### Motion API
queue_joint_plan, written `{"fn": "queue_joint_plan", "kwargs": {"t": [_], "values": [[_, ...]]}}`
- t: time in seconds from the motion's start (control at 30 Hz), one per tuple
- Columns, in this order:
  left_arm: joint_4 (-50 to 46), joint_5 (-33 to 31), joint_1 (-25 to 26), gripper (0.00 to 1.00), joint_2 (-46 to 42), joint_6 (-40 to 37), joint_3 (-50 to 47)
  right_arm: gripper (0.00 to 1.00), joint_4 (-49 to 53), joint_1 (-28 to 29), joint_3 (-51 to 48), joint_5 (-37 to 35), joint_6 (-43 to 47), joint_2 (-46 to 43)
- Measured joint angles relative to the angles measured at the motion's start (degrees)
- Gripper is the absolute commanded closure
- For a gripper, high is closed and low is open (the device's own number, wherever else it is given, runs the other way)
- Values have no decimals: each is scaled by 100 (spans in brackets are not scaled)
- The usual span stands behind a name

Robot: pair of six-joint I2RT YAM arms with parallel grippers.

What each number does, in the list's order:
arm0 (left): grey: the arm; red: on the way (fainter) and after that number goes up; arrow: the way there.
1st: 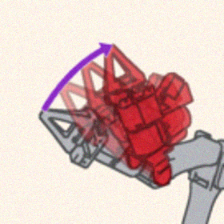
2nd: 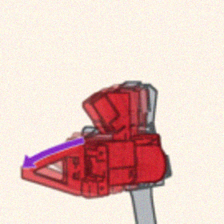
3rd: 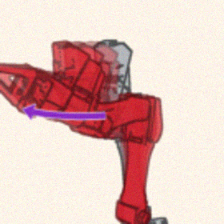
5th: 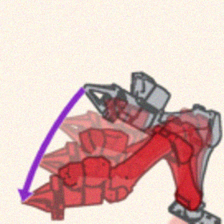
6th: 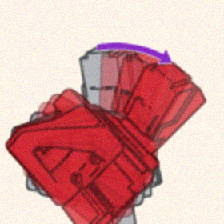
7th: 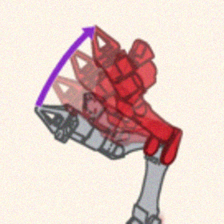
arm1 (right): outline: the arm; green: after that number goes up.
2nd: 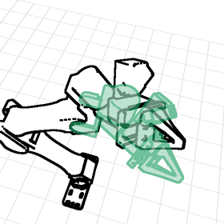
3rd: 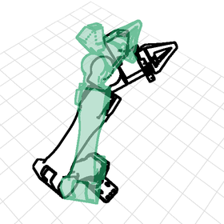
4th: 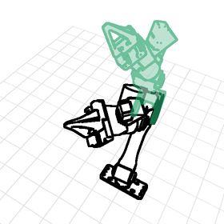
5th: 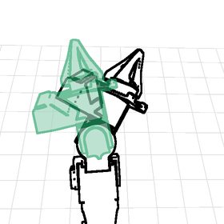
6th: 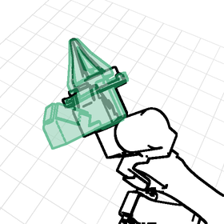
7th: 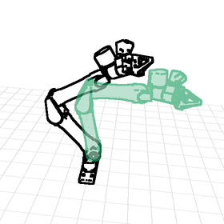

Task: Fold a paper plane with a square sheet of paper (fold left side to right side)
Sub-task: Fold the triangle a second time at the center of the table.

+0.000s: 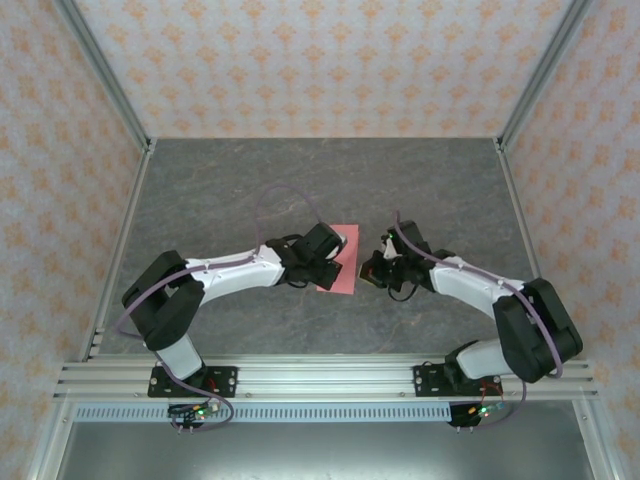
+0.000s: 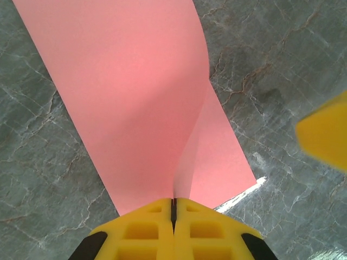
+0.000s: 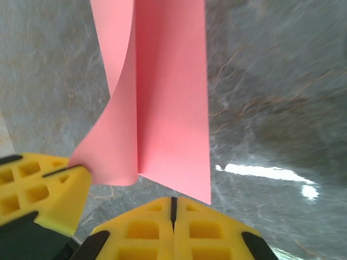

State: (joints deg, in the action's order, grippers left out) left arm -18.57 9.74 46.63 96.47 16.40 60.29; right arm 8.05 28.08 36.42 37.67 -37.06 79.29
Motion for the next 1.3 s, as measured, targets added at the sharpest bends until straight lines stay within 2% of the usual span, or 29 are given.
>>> {"fn": "queue_joint_plan", "kwargs": {"t": [0.2,0.4,0.73,1.3], "values": [[-4,105,-90,100,0,-48,-2,100,-387,369,24,-142,-155,446],[-11,131,-142,100,0,-153,-2,100,-321,535,195,-352,-168,866],[-162,120,-284,100,122,-308,107,100,92,568,407,-629,-96,1102],[-232,72,-479,100,573,-544,457,100,243,627,492,-732,50,1130]]}}
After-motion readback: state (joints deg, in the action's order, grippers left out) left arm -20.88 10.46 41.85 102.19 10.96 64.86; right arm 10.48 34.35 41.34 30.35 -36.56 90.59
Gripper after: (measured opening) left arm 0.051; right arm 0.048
